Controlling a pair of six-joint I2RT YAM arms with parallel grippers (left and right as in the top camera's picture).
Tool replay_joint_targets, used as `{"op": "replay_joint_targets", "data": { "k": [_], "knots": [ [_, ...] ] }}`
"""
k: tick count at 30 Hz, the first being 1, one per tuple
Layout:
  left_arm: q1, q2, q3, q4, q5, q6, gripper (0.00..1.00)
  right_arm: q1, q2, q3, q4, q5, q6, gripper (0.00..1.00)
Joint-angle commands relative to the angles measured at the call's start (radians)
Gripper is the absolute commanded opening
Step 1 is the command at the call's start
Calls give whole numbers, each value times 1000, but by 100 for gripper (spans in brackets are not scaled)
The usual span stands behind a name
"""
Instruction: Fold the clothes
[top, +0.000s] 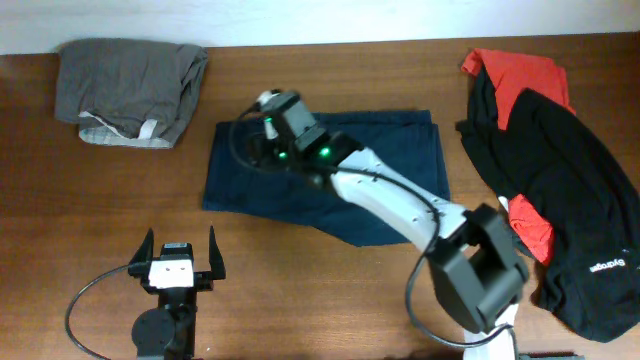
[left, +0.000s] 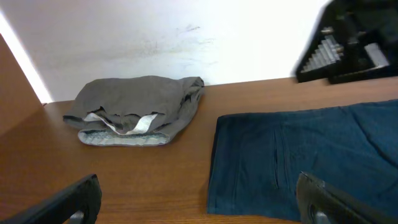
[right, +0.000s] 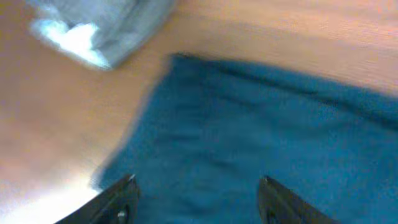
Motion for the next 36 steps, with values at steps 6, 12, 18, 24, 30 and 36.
{"op": "replay_joint_targets", "data": {
  "k": [6, 12, 18, 24, 30, 36],
  "knots": [
    [2, -7, -5, 2, 14, 13, 99, -321, -143, 40, -240, 253, -46, 48],
    [2, -7, -5, 2, 14, 13, 99, -592, -61, 35, -287, -8, -168, 9],
    [2, -7, -5, 2, 14, 13, 99, -798, 42, 35, -206, -288, -223, 4],
    [2, -7, -5, 2, 14, 13, 99, -906, 149, 35, -131, -444, -225, 4],
    [2, -7, -5, 2, 14, 13, 99, -927, 241, 35, -104, -414, -225, 4],
    [2, -7, -5, 2, 14, 13, 99, -931, 284, 35, -70, -318, -225, 6]
  ]
}}
